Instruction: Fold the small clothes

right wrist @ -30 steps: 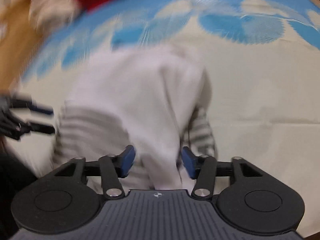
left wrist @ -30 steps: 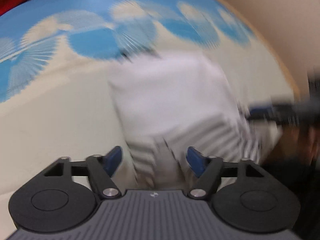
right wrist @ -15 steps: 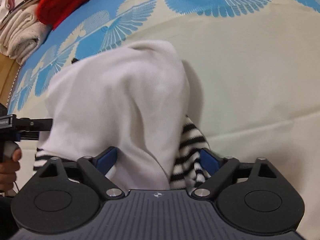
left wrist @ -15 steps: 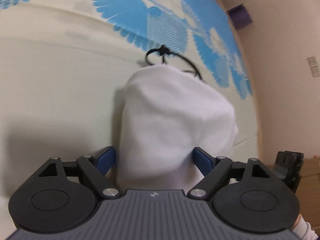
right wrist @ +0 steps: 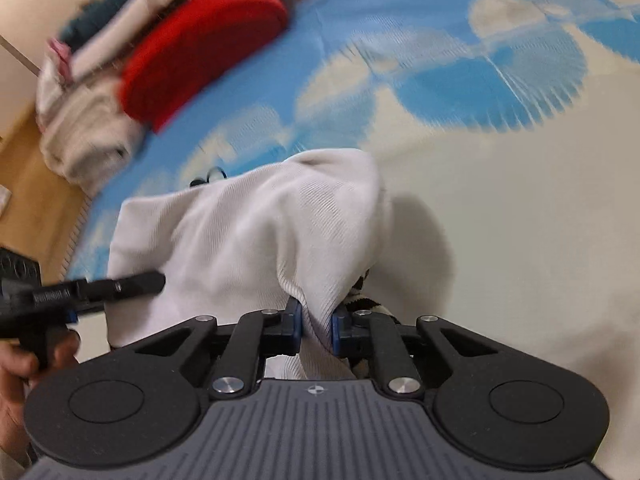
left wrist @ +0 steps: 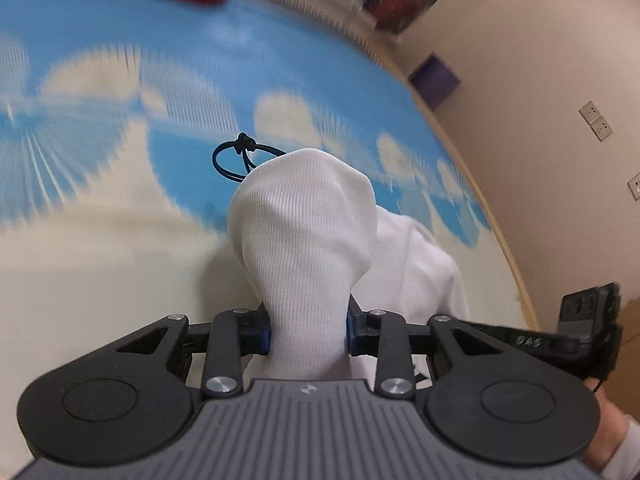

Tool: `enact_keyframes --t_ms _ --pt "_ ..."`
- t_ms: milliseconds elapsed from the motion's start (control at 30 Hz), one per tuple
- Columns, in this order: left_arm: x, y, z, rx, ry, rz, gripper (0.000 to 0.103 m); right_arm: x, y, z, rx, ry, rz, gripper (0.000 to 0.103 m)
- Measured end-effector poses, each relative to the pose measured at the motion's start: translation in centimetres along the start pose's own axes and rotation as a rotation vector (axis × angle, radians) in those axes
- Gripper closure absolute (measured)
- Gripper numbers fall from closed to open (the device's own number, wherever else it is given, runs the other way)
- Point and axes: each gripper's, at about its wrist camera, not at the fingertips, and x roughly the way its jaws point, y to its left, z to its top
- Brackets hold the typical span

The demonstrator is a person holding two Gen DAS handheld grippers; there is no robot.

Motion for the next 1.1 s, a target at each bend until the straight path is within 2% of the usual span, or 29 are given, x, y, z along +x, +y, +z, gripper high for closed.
enact_keyframes --t_ms 100,167,233,300,333,400,467,500,567,633,667,733,767,800,833,900,967,1033,1100 --pt "-2.7 0.8 1.7 0.024 -0.097 0.026 0.067 0.9 2.6 1.2 -0.026 -0.083 0.029 0.089" --pt "-3.8 1.7 2.8 0.019 -0.153 0.053 0.062 1.7 4.2 1.7 -0.023 -0.141 0.037 0.088" --pt "-4.4 3.2 3.5 -0.013 -0.198 0.112 0.037 2.8 5.8 1.8 -0.069 -0.180 -0.025 0.078" --pt "-5.1 4.8 3.5 -0.058 -0.229 0.221 0.034 4.1 6.9 1.7 -0.124 -0.168 -0.142 0.052" --pt "-5.4 5.8 3.3 -0.101 -0.219 0.227 0.035 4.5 6.9 1.4 -0.131 -0.159 -0.154 0.052" --pt "-5.5 7.1 2.8 -0.159 -0.162 0.188 0.035 4.7 6.7 1.3 -0.117 -0.116 -0.129 0.053" --pt "-5.0 7.5 1.7 -0.150 -0.072 0.195 0.034 5.3 6.2 0.7 -0.121 -0.041 -0.115 0.049" --pt "-4.7 7.7 1.1 -0.136 -0.035 0.209 0.034 5.8 6.0 0.2 -0.130 -0.001 -0.124 0.044" --pt "-3.6 7.9 -0.5 -0.113 0.071 0.243 0.032 6.9 5.4 -0.4 -0.128 0.055 -0.191 0.044" --pt "-2.8 9.0 -1.8 -0.149 0.127 0.243 0.022 7.6 4.2 -0.8 -0.066 0.105 -0.218 0.044" --pt "-2.6 9.5 -2.5 -0.188 0.145 0.225 0.022 7.9 3.6 -0.9 -0.026 0.129 -0.216 0.045" --pt "-2.2 10.7 -3.9 -0.252 0.171 0.180 0.023 8.2 2.8 -1.4 0.034 0.148 -0.202 0.059" --pt "-1.9 11.0 -4.3 -0.265 0.174 0.159 0.025 8.1 2.7 -1.5 0.043 0.150 -0.192 0.085" --pt "-1.9 10.8 -4.5 -0.251 0.160 0.166 0.032 8.0 2.8 -1.6 0.043 0.150 -0.191 0.096" --pt "-2.1 10.7 -4.5 -0.222 0.133 0.166 0.041 7.6 2.8 -1.8 0.052 0.144 -0.183 0.096" --pt "-2.6 10.1 -4.1 -0.147 0.080 0.168 0.045 6.9 2.8 -2.0 0.076 0.161 -0.154 0.096" --pt "-3.0 9.2 -3.9 -0.041 0.044 0.198 0.045 6.8 2.9 -2.3 0.033 0.198 -0.179 0.096" --pt "-3.1 9.2 -3.6 -0.023 0.053 0.198 0.040 7.2 2.9 -2.6 0.017 0.243 -0.189 0.096" --pt "-3.8 8.9 -3.9 -0.010 0.071 0.215 0.040 7.0 2.8 -2.3 0.022 0.222 -0.201 0.093"
